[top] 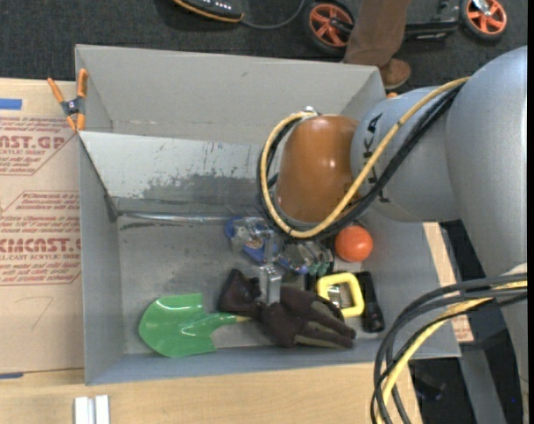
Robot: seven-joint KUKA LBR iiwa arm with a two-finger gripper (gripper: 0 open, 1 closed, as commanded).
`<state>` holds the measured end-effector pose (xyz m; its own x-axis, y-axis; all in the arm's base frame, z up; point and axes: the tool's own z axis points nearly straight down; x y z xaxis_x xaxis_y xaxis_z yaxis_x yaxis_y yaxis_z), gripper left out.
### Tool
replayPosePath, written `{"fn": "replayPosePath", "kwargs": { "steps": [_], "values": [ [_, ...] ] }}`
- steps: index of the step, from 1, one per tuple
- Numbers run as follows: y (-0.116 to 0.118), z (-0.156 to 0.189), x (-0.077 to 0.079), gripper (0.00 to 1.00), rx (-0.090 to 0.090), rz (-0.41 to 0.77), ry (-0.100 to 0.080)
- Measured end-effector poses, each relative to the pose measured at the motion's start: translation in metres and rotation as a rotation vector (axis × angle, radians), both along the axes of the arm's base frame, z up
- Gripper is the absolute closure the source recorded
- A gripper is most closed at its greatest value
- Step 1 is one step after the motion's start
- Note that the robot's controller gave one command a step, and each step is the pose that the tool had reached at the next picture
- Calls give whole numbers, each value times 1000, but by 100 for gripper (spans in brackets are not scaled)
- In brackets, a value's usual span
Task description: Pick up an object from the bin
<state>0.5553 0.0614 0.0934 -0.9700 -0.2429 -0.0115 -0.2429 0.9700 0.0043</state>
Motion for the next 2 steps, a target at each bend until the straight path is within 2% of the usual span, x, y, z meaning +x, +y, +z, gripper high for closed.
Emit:
{"fn": "replayPosePath", "kwargs": {
  "steps": [1,2],
  "values": [
    [0,0,0,0,0,0,0],
    [-12,-17,-36,0,-1,267,-13]
  ]
}}
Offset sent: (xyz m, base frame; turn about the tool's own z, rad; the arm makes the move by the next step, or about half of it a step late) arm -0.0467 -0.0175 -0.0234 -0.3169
